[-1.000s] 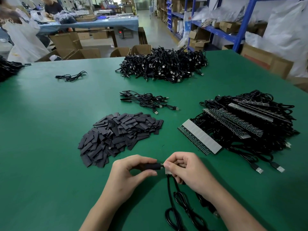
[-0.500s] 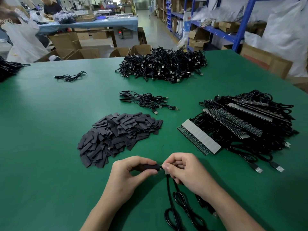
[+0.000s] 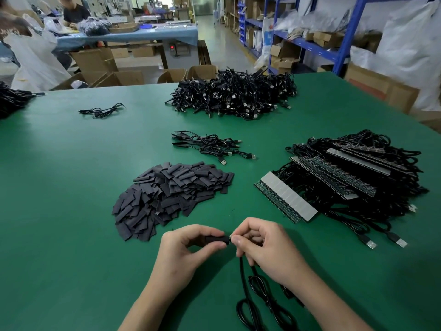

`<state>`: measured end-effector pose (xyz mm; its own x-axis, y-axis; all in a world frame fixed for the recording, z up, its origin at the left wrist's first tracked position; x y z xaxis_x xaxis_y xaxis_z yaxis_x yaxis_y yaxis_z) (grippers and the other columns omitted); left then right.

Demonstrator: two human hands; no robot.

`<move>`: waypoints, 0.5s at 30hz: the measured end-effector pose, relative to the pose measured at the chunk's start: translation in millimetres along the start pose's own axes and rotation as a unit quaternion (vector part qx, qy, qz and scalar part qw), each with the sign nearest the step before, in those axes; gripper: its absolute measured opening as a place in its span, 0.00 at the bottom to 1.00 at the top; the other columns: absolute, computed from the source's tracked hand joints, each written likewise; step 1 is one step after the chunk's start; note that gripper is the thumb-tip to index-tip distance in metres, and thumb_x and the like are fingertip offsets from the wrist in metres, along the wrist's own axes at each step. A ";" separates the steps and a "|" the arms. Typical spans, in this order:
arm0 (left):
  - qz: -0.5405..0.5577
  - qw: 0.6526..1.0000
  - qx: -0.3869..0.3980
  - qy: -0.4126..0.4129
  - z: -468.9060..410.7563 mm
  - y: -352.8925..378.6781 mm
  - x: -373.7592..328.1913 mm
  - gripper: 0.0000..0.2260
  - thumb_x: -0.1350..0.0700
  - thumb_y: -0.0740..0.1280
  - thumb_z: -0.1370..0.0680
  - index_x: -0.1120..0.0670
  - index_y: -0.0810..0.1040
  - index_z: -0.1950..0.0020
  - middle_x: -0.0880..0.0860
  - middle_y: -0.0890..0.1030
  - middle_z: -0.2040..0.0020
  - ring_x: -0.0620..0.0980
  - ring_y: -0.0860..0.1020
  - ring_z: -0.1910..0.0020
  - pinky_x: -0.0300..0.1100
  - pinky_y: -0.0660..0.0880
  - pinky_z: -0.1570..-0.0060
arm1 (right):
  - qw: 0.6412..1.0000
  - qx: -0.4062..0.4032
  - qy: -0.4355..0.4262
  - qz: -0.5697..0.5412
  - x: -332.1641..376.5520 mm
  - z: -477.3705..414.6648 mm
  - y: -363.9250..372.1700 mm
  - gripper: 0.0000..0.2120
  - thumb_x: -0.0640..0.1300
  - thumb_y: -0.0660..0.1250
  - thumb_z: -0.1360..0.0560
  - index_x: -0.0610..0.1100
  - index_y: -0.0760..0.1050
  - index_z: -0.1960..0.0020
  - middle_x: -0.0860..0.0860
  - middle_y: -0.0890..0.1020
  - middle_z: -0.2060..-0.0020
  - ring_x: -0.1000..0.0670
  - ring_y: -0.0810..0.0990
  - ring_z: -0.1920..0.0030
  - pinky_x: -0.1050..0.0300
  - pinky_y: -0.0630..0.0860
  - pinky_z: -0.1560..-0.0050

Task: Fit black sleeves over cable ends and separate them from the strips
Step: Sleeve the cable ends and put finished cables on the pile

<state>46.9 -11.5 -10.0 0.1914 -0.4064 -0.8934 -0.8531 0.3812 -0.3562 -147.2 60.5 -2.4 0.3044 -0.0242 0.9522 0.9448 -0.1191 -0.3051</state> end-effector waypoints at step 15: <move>0.058 0.993 -0.096 -0.033 -2.6 2.1 5.7 0.16 0.49 0.78 0.32 0.39 0.85 0.45 0.46 0.86 0.58 0.48 0.85 0.60 0.38 0.81 0.53 | 1.000 -0.007 -0.024 0.019 -1.3 -0.3 2.1 0.06 0.46 0.70 0.21 0.52 0.80 0.56 0.50 0.84 0.67 0.55 0.79 0.71 0.64 0.76 0.64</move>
<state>44.9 -15.1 -15.1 0.1120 -0.3108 -0.9438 -0.9471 0.2539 -0.1960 -145.6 60.0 -4.2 0.3463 0.0180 0.9379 0.9305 -0.1338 -0.3410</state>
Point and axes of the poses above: each hand's wrist, its own z-axis away from the middle knuckle, its own y-axis out of the palm, x = y × z, the point moved 1 cm from there along -z, towards the middle knuckle
